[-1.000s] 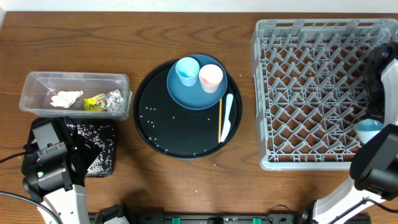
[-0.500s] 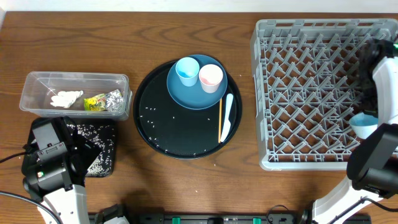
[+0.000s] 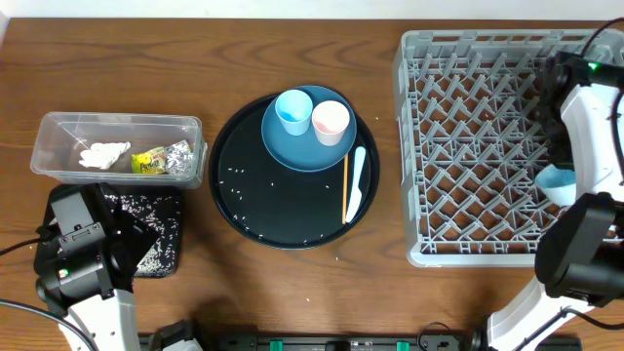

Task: Sort waste into correct bins and load items into the dishwasher rack
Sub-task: 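Stand the bowl upright in the rack slots and release with the right gripper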

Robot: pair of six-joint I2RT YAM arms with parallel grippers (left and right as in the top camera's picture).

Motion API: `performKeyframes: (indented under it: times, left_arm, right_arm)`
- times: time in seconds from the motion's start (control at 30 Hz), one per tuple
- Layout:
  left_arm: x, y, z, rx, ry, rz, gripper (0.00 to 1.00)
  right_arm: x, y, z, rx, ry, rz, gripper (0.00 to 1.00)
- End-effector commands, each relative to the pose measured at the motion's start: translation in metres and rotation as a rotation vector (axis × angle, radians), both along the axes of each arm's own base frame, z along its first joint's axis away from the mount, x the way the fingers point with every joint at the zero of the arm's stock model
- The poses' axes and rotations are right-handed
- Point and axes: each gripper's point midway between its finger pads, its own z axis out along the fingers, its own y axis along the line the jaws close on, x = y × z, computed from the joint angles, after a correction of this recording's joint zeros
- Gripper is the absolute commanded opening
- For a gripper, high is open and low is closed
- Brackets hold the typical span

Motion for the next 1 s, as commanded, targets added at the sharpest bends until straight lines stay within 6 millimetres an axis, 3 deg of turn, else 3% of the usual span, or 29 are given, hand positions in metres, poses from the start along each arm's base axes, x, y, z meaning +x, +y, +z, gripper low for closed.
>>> performKeyframes:
  times: [0.0,0.37,0.63,0.97]
  left_arm:
    - [0.000,0.003,0.005,0.014,-0.007,0.009,0.98]
    - [0.000,0.003,0.005,0.014,-0.007,0.009,0.98]
    - [0.000,0.003,0.005,0.014,-0.007,0.009,0.98]
    - [0.000,0.003,0.005,0.014,-0.007,0.009,0.98]
  right_arm:
    - [0.011,0.009,-0.004,0.026,0.006,0.047,0.01]
    - [0.028,0.034,-0.013,0.066,0.047,0.159,0.01]
    - [0.040,0.055,-0.034,0.084,0.154,0.252,0.01]
    - [0.063,0.097,-0.046,0.081,0.228,0.436,0.01]
